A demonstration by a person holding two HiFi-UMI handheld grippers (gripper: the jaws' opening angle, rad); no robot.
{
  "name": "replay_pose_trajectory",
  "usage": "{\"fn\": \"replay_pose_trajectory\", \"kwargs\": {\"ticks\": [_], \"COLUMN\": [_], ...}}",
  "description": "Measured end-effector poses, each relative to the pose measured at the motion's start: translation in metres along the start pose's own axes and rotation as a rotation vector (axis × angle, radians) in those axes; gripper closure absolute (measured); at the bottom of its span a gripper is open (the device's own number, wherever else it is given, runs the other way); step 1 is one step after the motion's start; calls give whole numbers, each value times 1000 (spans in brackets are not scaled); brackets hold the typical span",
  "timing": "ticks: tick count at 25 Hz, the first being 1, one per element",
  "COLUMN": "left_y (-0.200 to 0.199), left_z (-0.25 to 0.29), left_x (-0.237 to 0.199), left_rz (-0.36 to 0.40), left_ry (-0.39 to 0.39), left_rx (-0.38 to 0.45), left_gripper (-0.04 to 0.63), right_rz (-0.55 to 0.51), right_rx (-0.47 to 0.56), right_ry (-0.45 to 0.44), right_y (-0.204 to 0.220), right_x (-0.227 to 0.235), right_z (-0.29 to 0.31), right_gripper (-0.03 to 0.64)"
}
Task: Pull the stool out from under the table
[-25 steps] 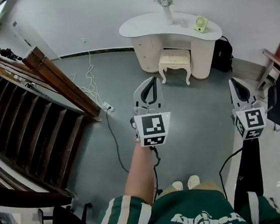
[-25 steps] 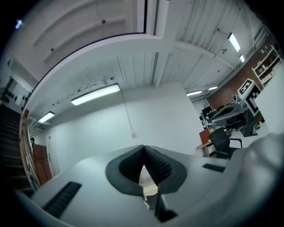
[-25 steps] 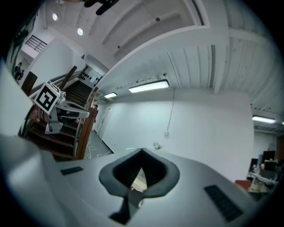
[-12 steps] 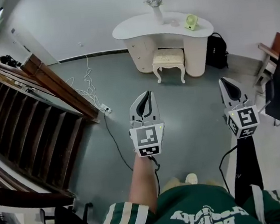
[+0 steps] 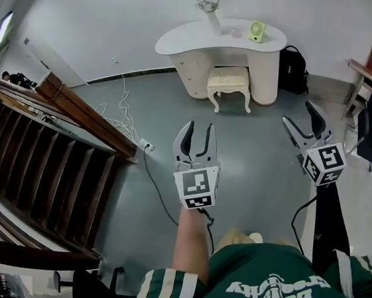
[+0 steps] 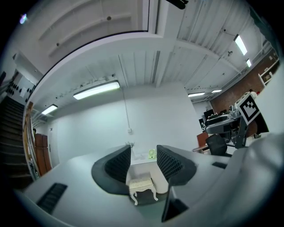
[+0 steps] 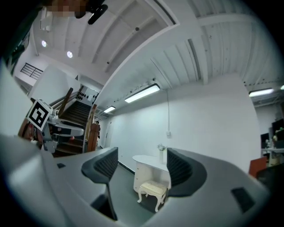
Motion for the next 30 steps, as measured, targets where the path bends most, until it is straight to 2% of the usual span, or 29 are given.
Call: {"fn": "replay_pose_trajectory", "kwargs": {"ticks": [7,12,15,19,25,30], "left_y": [-2,5,9,14,29,43], "left_z": [0,9,19,39,79,122], "left_x": [3,0,-11,-31,-62,-94], "left_rz": [-45,-85,-99,-100,-67,-80], "left_ry": [43,109,110,96,103,130], "left_rx": [6,31,52,51,34,28], "left_gripper": [313,206,178,167,167,167], "right_rz": [30,32,24,5,-4,-18], "right_rx": [13,-9,-8,-16,-20,-49], "right_ry": [-38,-69,-70,-95,-42,-22], "right_y": [4,15,20,24,35,42], "right_x": [-5,-14,-18,-21,-22,-18], "right_z": [1,14,27,53,102,147], "right_gripper": [134,81,38,18,17,17]}}
Point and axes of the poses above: the fingertips, and each gripper's own axes: z forward along the fingers, x to its right, y out of its underside, the point moved 9 cm from there along -z, backward along the fingers, and after that the axes turned 13 degrees about y, right-handed, at the moved point
